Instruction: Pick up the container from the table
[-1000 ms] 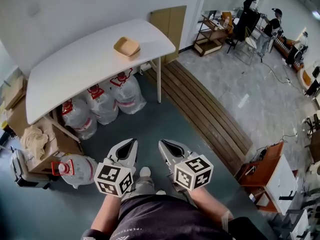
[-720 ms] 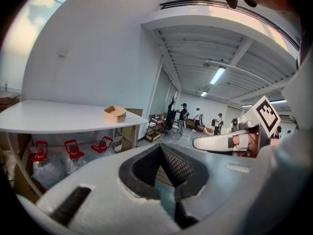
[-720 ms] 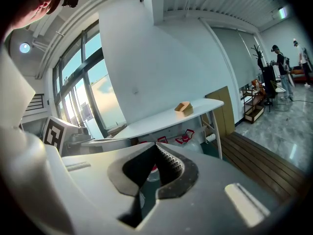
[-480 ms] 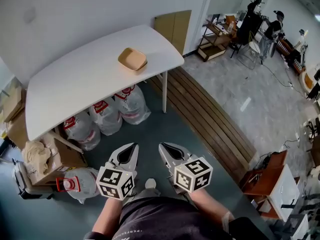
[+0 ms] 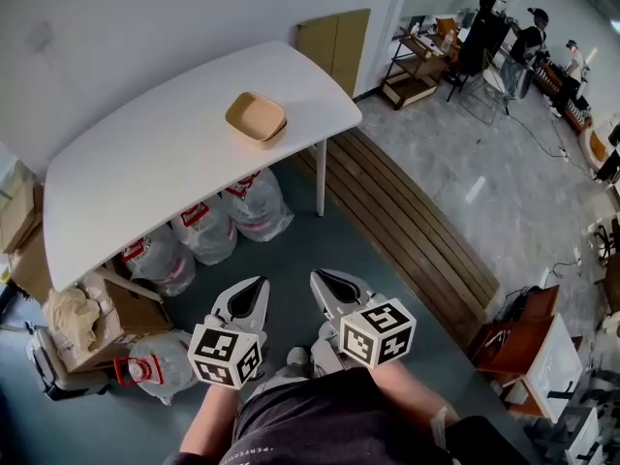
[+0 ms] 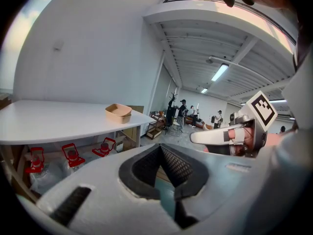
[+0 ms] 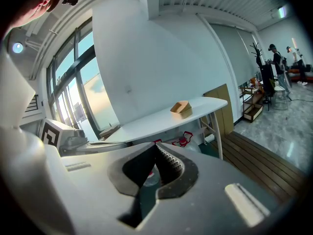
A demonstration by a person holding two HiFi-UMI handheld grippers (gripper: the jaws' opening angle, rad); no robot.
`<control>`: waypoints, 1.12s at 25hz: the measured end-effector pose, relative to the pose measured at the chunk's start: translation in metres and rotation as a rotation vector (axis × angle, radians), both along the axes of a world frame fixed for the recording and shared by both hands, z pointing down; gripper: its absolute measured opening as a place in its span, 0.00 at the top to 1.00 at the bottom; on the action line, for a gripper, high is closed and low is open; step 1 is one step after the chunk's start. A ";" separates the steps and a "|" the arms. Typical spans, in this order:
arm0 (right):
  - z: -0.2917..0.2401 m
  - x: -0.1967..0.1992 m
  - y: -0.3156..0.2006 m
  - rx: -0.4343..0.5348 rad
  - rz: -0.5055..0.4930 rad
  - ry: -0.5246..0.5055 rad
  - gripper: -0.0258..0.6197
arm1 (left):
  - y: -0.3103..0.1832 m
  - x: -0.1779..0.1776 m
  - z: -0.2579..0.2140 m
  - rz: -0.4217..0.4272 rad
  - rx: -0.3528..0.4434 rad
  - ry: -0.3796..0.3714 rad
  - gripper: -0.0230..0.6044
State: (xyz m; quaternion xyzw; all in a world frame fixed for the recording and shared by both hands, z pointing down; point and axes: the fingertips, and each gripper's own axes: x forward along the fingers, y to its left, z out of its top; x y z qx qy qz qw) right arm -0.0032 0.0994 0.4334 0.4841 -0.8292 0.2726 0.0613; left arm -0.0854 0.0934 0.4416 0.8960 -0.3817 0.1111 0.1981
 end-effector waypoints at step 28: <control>-0.005 0.083 -0.183 0.029 -0.157 0.010 0.96 | -0.177 0.080 0.005 -0.131 0.002 -0.034 0.98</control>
